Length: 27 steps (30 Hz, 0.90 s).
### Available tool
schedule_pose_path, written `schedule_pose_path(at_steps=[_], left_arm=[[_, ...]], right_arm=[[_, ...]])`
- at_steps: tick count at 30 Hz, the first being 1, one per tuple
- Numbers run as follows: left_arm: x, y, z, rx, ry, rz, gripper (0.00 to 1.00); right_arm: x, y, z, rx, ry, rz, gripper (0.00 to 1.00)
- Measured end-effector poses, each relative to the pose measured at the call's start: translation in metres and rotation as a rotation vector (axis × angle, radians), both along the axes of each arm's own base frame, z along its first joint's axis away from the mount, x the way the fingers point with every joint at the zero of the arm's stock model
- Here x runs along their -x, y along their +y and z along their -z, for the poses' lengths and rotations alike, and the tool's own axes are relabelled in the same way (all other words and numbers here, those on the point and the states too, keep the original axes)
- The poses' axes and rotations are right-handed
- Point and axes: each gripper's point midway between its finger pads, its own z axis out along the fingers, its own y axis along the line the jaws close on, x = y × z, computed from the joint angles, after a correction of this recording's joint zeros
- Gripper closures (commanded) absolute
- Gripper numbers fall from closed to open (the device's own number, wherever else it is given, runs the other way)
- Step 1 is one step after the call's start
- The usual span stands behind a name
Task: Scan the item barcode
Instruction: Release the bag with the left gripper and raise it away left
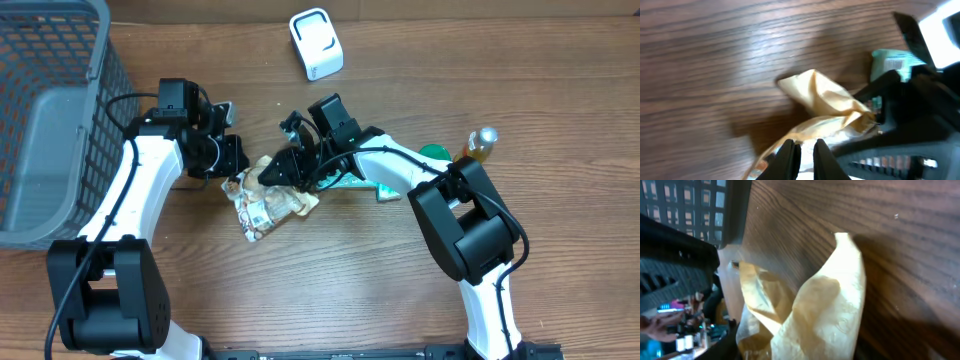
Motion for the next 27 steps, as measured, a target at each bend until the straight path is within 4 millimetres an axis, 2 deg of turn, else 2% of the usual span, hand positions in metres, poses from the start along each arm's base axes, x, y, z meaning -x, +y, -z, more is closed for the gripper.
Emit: schedule_pose_path(at_steps=[5,9,12,18,24,27], left_arm=[[0.009,0.002,0.01,-0.014,0.035,-0.015,0.93],[0.028,0.003,0.029,-0.018,0.097,-0.014,0.93],[0.034,0.003,0.039,-0.019,0.107,-0.015,0.93],[0.032,0.004,0.052,-0.021,0.076,-0.02,0.93],[0.027,0.004,0.053,-0.02,0.056,-0.039,0.93],[0.027,0.005,0.054,-0.022,0.056,-0.042,0.93]], right_arm=[[0.003,-0.003,0.002,0.011,0.01,-0.007,0.47],[0.003,-0.004,0.004,0.021,0.011,-0.005,0.47],[0.002,-0.005,0.005,0.026,0.008,-0.003,0.46],[0.005,-0.004,0.003,0.014,0.016,-0.015,0.47],[0.011,-0.002,-0.003,-0.023,0.037,-0.043,0.51],[0.011,-0.003,-0.003,-0.027,0.041,-0.045,0.45]])
